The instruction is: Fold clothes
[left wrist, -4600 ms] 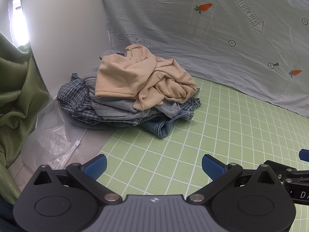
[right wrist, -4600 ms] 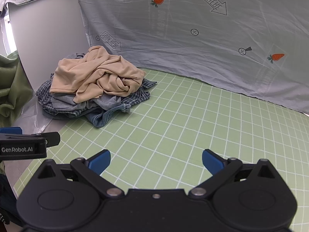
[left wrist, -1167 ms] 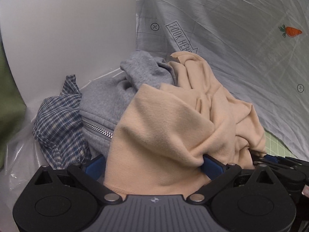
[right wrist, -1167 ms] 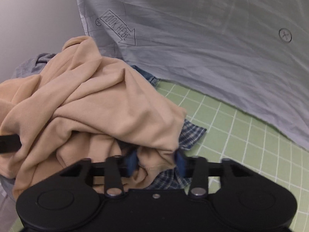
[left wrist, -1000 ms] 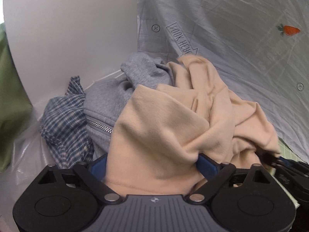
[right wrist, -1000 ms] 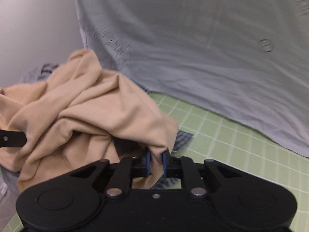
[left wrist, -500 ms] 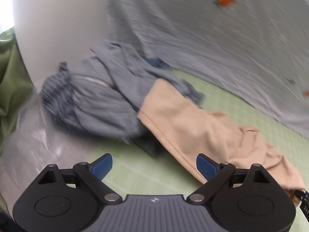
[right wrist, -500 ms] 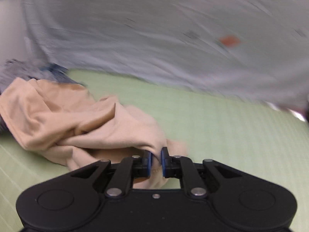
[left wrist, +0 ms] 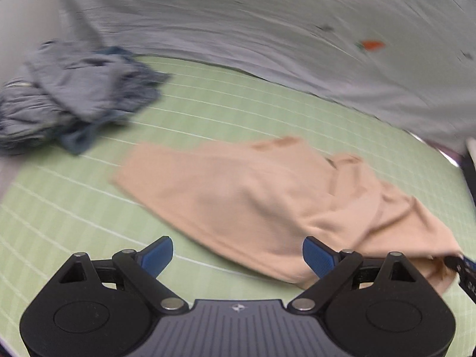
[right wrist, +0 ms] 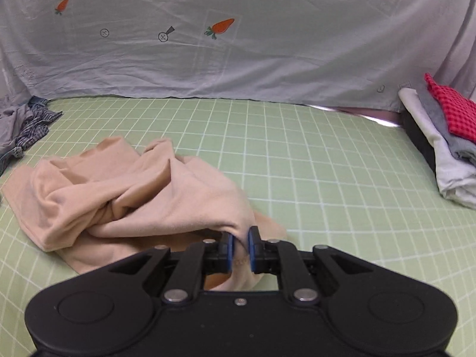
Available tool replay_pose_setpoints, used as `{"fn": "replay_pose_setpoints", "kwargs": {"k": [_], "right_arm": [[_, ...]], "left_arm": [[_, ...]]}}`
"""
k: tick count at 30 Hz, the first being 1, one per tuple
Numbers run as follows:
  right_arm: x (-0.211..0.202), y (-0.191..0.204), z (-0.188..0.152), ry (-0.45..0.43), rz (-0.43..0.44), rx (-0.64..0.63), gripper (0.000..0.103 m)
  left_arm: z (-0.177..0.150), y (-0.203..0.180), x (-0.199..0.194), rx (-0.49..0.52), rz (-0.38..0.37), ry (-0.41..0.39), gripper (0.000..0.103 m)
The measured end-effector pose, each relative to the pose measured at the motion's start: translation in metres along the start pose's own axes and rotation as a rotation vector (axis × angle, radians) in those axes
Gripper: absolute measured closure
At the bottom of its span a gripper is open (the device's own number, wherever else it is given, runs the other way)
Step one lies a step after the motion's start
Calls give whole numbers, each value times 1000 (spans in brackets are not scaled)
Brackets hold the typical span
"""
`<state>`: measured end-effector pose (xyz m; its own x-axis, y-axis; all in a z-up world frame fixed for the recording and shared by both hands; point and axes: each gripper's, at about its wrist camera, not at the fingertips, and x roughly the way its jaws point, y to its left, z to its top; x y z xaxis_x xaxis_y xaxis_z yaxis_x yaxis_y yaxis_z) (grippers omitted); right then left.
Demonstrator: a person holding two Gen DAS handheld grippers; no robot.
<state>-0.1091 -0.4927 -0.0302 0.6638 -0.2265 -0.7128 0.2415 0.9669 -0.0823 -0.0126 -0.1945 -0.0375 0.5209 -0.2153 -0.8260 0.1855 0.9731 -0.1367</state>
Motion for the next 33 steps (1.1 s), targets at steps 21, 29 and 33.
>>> {"fn": "replay_pose_setpoints", "kwargs": {"k": [21,29,33], "right_arm": [[37,-66,7,-16,20,-48,92],[44,-68,1,36,13,32,73],[42,-81,-6,62,27,127,59]], "left_arm": [[50,-16,18,-156,69,-58,87],[55,30,44,-225,146,6,83],[42,17,51,-227,159,41,66]]}}
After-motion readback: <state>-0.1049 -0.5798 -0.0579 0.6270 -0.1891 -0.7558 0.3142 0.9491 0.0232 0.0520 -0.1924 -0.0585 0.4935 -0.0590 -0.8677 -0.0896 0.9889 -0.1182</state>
